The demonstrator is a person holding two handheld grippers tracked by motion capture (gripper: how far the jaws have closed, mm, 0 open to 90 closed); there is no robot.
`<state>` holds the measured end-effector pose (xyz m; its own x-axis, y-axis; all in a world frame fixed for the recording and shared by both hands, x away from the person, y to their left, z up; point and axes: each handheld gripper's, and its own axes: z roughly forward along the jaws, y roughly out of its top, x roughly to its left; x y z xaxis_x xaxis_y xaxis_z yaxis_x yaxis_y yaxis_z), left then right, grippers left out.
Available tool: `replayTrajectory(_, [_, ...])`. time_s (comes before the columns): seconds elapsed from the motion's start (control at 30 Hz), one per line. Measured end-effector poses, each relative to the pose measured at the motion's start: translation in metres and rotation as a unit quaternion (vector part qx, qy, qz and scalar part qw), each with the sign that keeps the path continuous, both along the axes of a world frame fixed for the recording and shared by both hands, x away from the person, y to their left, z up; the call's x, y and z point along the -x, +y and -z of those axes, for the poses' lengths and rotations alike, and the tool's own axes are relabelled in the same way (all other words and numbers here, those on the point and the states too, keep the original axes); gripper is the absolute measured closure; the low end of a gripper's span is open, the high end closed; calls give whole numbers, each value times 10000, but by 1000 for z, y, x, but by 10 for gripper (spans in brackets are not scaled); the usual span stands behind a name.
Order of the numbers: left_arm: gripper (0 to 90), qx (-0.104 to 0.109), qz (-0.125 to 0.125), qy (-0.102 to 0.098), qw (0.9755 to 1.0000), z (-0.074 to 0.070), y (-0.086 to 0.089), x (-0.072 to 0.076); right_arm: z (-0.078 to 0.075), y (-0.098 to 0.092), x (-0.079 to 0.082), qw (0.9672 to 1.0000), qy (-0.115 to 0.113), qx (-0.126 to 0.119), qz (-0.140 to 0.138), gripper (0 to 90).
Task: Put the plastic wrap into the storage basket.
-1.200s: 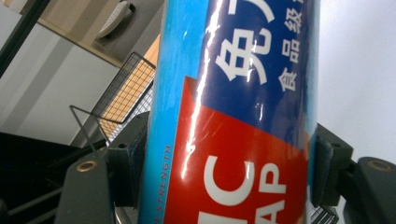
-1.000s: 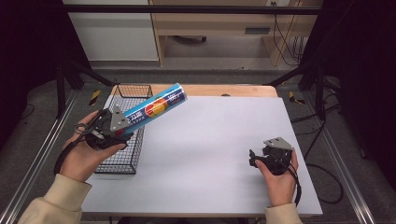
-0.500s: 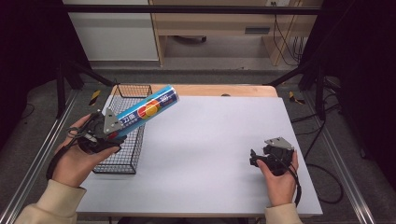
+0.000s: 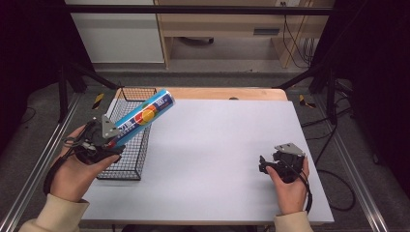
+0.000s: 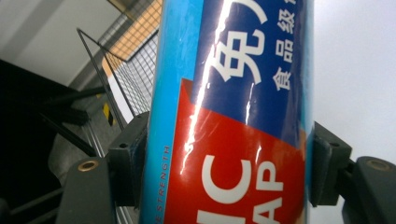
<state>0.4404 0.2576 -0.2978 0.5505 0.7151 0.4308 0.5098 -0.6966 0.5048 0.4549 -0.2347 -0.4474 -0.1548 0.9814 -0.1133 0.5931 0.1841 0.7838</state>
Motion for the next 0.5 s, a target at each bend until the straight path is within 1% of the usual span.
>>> replayTrajectory(0.17, [305, 40, -154, 76, 9998, 2, 5, -3, 1, -1, 1, 10000, -5, 32, 16, 63])
replayTrajectory(0.2, [305, 61, -177, 91, 9998, 3, 6, -4, 0, -1, 2, 10000, 19, -2, 22, 63])
replayTrajectory(0.23, [305, 59, -207, 96, 9997, 3, 7, -4, 1, -2, 1, 10000, -15, 72, -7, 64])
replayTrajectory(0.27, [306, 87, -239, 101, 9996, 3, 8, -5, 1, -3, 1, 10000, -15, 68, -6, 64])
replayTrajectory(0.3, [306, 80, -257, 104, 9996, 3, 9, -5, 1, -2, 2, 10000, 12, 14, 29, 64])
replayTrajectory(0.37, [306, 97, -278, 139, 9995, 5, 10, -7, 1, -2, 2, 10000, 13, 22, 31, 67])
replayTrajectory(0.5, [306, 40, -391, 218, 9990, 9, 12, -8, 2, -1, 3, 10000, 32, 28, 57, 71])
